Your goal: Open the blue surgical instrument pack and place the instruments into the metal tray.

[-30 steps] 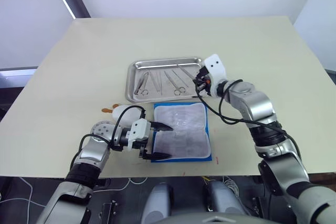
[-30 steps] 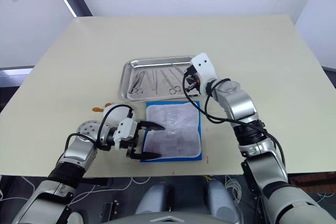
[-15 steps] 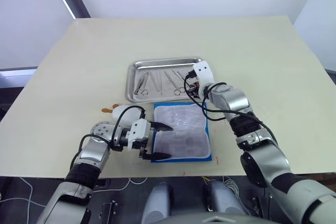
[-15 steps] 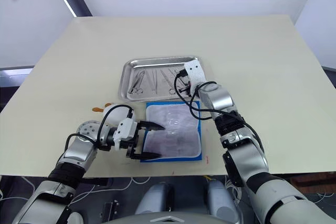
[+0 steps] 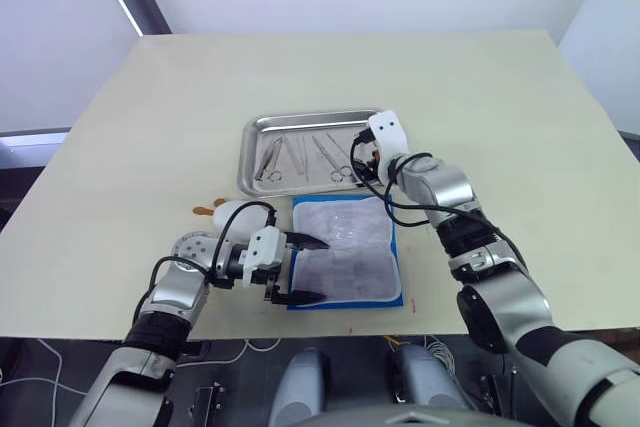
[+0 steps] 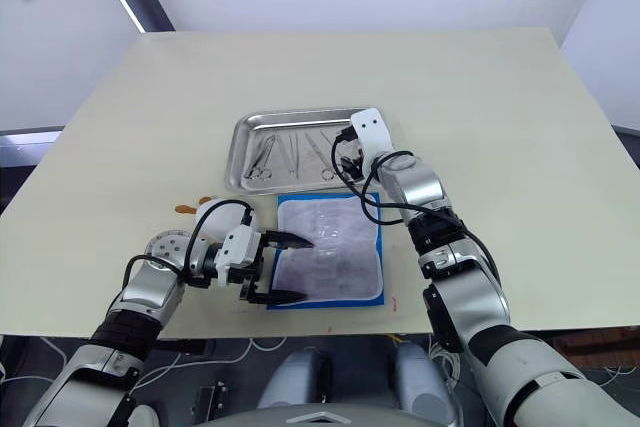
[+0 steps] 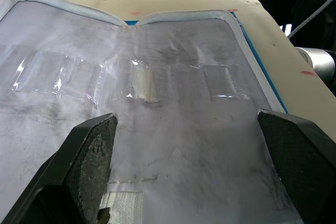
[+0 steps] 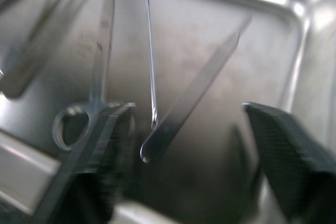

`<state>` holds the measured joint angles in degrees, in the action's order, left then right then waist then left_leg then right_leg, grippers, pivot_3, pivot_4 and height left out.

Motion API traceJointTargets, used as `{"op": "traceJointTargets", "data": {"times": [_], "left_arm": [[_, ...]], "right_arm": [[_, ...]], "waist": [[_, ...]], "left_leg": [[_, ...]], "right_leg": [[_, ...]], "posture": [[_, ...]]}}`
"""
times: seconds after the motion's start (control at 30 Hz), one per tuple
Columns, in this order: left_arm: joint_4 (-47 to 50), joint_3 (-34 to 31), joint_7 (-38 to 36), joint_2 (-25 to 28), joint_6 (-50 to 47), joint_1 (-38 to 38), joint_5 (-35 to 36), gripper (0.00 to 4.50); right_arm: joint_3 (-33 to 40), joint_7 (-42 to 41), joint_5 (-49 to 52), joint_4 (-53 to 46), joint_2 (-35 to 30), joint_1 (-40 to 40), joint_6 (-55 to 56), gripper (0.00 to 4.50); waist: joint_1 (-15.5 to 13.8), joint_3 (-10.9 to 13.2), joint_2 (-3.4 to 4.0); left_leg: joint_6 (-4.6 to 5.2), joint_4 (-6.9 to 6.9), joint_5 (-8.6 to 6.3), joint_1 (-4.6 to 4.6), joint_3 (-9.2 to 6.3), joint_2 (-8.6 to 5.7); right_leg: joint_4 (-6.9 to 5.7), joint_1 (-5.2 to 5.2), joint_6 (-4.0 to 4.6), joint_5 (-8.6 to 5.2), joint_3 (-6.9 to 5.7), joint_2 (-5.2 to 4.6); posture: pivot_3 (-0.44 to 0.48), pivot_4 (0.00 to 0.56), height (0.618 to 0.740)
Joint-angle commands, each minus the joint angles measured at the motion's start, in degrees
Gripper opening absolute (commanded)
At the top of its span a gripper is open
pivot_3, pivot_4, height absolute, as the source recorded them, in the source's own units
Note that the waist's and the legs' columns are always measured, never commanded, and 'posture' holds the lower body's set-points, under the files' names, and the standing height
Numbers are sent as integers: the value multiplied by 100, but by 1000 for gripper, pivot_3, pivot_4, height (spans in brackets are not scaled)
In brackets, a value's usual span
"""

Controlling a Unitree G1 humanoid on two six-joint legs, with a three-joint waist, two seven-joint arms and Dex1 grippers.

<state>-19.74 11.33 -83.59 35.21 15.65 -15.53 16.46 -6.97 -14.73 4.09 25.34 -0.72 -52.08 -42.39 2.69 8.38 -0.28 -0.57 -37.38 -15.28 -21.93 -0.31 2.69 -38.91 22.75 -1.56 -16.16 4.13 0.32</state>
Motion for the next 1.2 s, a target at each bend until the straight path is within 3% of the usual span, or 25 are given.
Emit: {"op": "traceJointTargets", "data": {"times": [0.03,0.27,0.4,0.5,0.63,0.93,1.2], "left_arm": [[-435,136,85,112,-123,209,-391,4500],[47,-125,189,60,-317,203,-35,4500],[604,-344,327,131,-598,242,206,4500],[1175,-612,584,165,-1045,278,521,4500],[1809,-1071,1046,159,-1704,257,1012,4500],[2647,-2587,2400,285,-2862,593,1886,4500],[2705,-4037,3255,265,-2990,1753,1983,4500]], "right_arm": [[-6,-286,151,-1006,-138,20,-134,4440],[-5,-1330,620,-2348,-649,700,468,4440],[147,-2041,935,-2812,-982,1290,1418,4440],[308,-2299,1173,-3203,-1271,1700,1523,4440],[563,-2708,1591,-3714,-1581,2262,1794,4440],[1190,-3040,2229,-4242,-2108,3387,2059,4440],[2018,-3458,2573,-4135,-2566,4718,2649,4440]], "waist": [[-5,0,1],[-9,3,-1],[-9,11,-10],[-20,17,-18],[-30,57,-53],[-21,90,-72],[-42,108,-80]], "left_leg": [[0,0,0,-1,-1,0],[0,1,0,-9,-4,1],[0,1,0,-30,-5,2],[0,-7,0,-98,-8,2],[-1,-5,0,-110,-15,4],[-1,-4,-1,-106,-28,1],[-3,-3,0,-104,-25,-8]], "right_leg": [[0,0,0,0,-1,0],[6,4,0,0,-2,-1],[6,22,-1,0,-8,0],[0,78,-1,2,-13,0],[4,83,0,3,-22,-5],[7,83,-2,2,-17,-20],[6,81,-4,3,-18,-32]], "posture": [[0,150,740],[0,150,740],[0,150,740],[0,150,740],[0,150,740],[0,150,740],[0,150,740]]}}
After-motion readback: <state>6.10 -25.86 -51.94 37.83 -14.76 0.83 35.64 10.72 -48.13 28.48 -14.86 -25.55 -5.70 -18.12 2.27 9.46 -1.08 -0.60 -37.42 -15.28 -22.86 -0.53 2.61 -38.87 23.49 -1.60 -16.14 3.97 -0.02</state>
